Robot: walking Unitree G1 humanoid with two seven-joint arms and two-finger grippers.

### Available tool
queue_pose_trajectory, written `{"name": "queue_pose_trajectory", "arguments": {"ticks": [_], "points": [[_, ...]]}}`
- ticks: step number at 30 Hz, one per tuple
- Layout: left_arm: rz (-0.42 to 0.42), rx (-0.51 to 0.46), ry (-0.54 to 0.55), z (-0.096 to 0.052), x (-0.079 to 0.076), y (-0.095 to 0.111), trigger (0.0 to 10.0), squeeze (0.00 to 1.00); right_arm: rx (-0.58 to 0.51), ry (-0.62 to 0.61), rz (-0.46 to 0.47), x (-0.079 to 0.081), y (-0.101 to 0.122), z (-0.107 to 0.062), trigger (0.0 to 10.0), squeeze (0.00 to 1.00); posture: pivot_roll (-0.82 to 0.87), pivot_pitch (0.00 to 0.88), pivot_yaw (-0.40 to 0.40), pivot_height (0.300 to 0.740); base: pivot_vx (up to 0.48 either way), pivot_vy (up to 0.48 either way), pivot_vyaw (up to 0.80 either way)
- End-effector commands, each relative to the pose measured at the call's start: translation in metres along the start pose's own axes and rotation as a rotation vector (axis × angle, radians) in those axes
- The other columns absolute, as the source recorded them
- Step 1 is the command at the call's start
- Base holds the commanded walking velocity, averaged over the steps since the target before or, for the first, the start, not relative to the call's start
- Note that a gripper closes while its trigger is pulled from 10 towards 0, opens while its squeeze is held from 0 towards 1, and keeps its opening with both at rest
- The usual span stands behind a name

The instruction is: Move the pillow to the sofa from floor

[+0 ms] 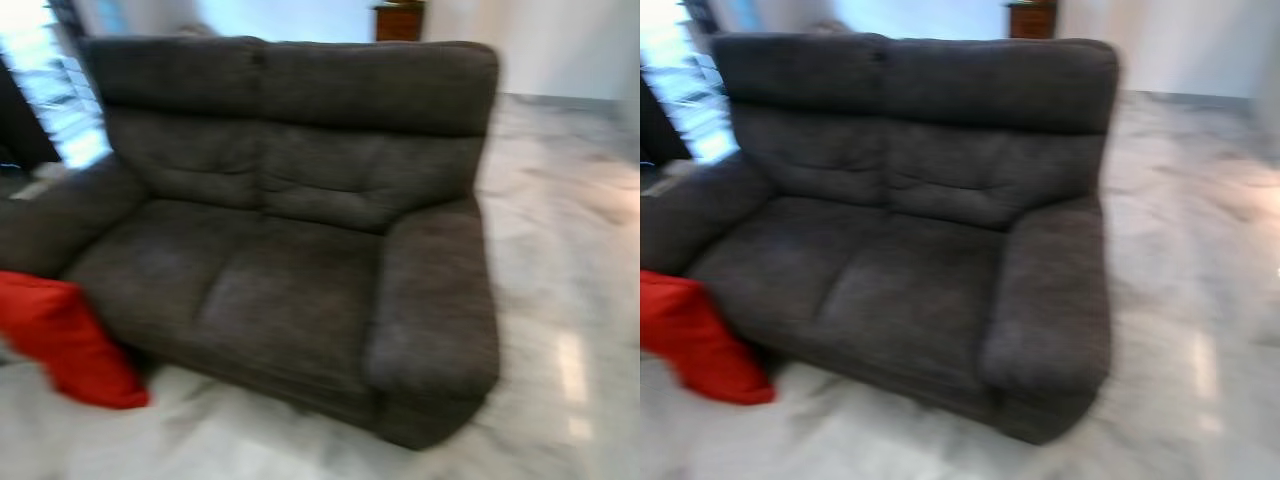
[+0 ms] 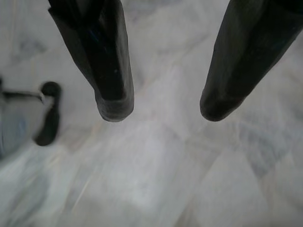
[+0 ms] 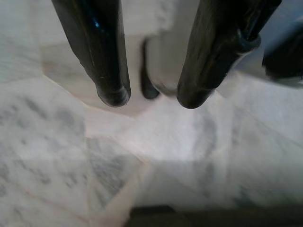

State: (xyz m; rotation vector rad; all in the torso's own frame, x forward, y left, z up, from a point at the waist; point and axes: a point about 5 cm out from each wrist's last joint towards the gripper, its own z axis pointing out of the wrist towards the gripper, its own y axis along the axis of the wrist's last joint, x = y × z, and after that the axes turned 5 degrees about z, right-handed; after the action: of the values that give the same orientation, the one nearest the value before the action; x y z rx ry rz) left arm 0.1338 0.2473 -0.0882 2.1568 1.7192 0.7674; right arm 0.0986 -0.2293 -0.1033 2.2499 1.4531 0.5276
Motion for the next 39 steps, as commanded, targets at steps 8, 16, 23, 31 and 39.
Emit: {"name": "queue_pose_trajectory", "arguments": {"ticks": [8,16,23,31,39], "points": [[0.009,-0.029,0.011,0.002,0.007,0.010,10.0,0.00,-0.003,-0.028,0.029,-0.001,-0.002,-0.001,10.0,0.00,0.14,0.046,0.056,0.740,0.000,0.480,0.00],[0.005,-0.024,0.009,0.002,0.003,0.009,10.0,0.00,0.024,0.001,0.040,0.003,-0.002,0.001,10.0,0.00,0.14,0.044,0.051,0.740,0.000,0.480,-0.30],[0.003,-0.020,0.008,0.002,0.002,0.007,10.0,0.00,-0.002,0.019,0.028,0.005,0.001,0.001,10.0,0.00,0.15,0.033,0.047,0.740,0.000,0.480,-0.34],[0.002,-0.016,0.009,0.001,0.005,0.005,10.0,0.00,0.003,0.021,0.030,0.009,-0.001,0.002,10.0,0.00,0.14,0.017,0.052,0.740,0.000,0.480,0.00],[0.006,-0.020,0.013,0.001,0.008,0.008,10.0,0.00,-0.012,0.030,0.030,0.013,0.002,0.003,10.0,0.00,0.15,0.027,0.058,0.740,0.000,0.480,0.00]]}}
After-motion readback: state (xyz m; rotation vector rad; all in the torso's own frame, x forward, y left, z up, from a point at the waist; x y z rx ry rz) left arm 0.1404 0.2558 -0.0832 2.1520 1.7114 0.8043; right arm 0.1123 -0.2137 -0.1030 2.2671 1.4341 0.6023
